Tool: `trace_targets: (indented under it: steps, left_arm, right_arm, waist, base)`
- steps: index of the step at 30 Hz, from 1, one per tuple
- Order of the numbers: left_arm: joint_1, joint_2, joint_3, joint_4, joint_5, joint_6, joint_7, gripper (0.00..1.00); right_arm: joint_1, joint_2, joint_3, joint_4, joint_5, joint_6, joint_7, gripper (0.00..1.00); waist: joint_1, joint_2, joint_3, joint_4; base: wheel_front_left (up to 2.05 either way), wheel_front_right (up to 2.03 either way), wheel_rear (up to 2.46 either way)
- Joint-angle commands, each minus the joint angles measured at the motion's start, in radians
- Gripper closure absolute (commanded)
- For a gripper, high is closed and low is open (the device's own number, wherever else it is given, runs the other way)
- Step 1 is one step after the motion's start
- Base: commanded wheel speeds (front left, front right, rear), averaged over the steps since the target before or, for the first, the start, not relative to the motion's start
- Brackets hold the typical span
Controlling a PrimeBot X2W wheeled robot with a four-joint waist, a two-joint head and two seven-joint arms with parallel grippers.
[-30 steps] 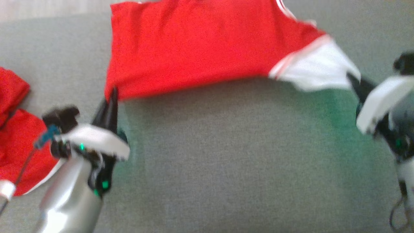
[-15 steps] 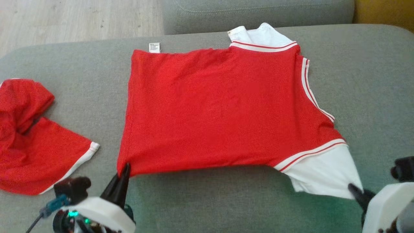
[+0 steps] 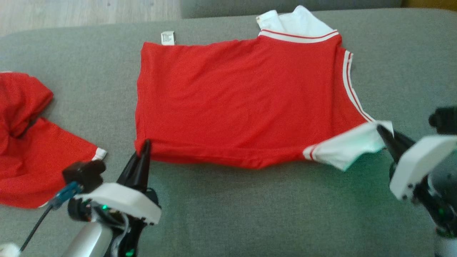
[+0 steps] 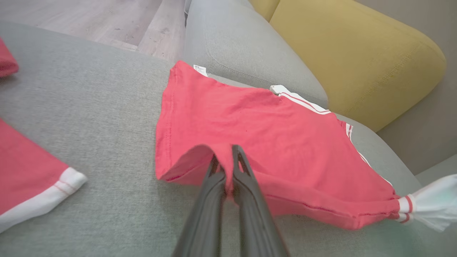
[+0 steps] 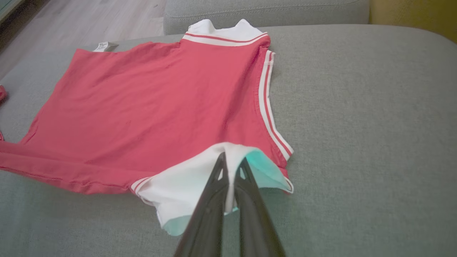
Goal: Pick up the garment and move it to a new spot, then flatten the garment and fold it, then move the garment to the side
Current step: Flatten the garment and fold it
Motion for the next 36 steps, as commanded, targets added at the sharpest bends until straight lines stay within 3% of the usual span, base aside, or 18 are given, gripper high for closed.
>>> trace_targets:
  steps: [1,6,19,20,21,22,23,31,36]
  left_arm:
    - [-0.061,-0.004,0.025,0.004,0.007,-0.012,-0.008,1.00]
    - [-0.153,-0.051,0.005,0.159,0.021,-0.038,-0.038,1.00]
    - [-0.319,-0.089,0.004,0.405,0.063,-0.074,-0.127,1.00]
    - [-0.330,-0.094,0.003,0.422,0.062,-0.077,-0.128,1.00]
    - [-0.341,-0.099,0.002,0.439,0.061,-0.080,-0.129,0.87]
    - [-0.350,-0.103,0.000,0.453,0.062,-0.083,-0.133,0.05]
    - [-0.360,-0.106,-0.002,0.465,0.066,-0.086,-0.140,0.00]
    - [-0.375,-0.114,-0.002,0.531,0.110,-0.072,-0.252,0.00]
    - [-0.319,-0.095,-0.007,0.524,0.145,-0.044,-0.309,0.00]
  right_arm:
    - [-0.074,-0.036,0.033,-0.005,0.016,0.008,-0.027,1.00]
    - [-0.219,-0.088,0.076,0.125,0.031,0.008,-0.131,1.00]
    - [-0.412,-0.169,0.192,0.328,0.068,0.008,-0.259,1.00]
    - [-0.425,-0.171,0.203,0.341,0.070,0.008,-0.273,0.55]
    - [-0.437,-0.171,0.213,0.355,0.073,0.008,-0.286,0.00]
    - [-0.448,-0.168,0.219,0.369,0.074,0.008,-0.302,0.00]
    - [-0.459,-0.167,0.227,0.382,0.076,0.008,-0.319,0.00]
    - [-0.507,-0.157,0.249,0.438,0.075,0.008,-0.484,0.00]
    - [-0.469,-0.156,0.241,0.431,0.079,0.008,-0.520,0.00]
  waist:
    - [-0.0002,-0.0001,0.019,0.002]
    - [-0.0002,-0.0001,0.046,0.004]
    - [-0.0002,-0.0001,0.102,0.008]
    - [-0.0002,-0.0001,0.107,0.008]
    - [-0.0002,-0.0001,0.112,0.007]
    - [-0.0002,-0.0001,0.116,0.007]
    - [-0.0002,-0.0001,0.119,0.007]
    - [-0.0002,-0.0001,0.106,0.010]
    - [-0.0002,-0.0001,0.073,0.007]
  base:
    - [0.00,0.00,0.00]
    - [0.00,0.00,0.00]
    - [0.00,0.00,0.00]
    - [0.00,0.00,0.00]
    - [0.00,0.00,0.00]
    - [0.00,0.00,0.00]
    - [0.00,0.00,0.00]
    - [0.00,0.00,0.00]
    - [0.00,0.00,0.00]
